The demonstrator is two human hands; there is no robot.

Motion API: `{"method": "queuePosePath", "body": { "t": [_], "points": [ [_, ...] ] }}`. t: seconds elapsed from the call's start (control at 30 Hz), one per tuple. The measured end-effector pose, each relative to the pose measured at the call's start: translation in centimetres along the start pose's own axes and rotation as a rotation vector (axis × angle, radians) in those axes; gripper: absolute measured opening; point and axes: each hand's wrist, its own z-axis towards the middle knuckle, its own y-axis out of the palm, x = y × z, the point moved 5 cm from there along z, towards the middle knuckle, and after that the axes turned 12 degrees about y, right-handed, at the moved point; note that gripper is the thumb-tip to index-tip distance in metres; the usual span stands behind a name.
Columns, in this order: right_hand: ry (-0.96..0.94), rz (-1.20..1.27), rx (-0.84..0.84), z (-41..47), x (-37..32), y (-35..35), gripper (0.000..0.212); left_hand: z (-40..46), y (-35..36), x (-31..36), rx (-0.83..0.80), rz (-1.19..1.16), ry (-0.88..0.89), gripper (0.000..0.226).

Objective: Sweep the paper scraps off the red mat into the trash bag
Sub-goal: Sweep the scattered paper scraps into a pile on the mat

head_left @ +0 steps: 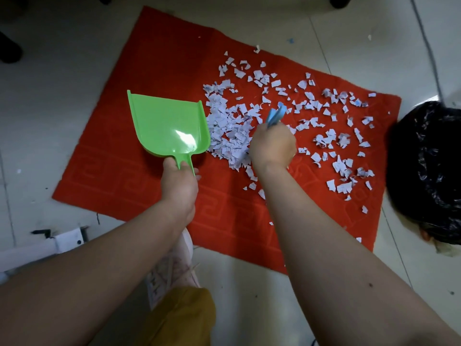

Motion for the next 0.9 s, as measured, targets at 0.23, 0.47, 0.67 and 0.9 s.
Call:
{"method": "queuePosePath", "body": {
  "t": [0.23, 0.47, 0.67, 0.9],
  "points": [
    [-0.090, 0.072, -0.080, 0.3, -2.3, -0.1, 0.032, -0.3, -0.4, 0.2, 0.002, -0.007, -0.028, 0.012],
    [-0.182, 0.088, -0.005, 2.0, -1.2, -3.9, 0.030, -0.1, -0.7, 0.3, 0.009, -0.004, -0.028, 0.012],
    [-0.152, -0.033, -0.151, 1.9, 1.3, -1.8, 0.036, -0.7, -0.3, 0.5, -0.005, -0.031, -0.042, 0.016],
    [-0.139, 0.050, -0.140, 2.3, 2.2, -2.1, 0.033, -0.9, -0.3, 0.4, -0.007, -0.006, -0.042, 0.015]
  ]
}}
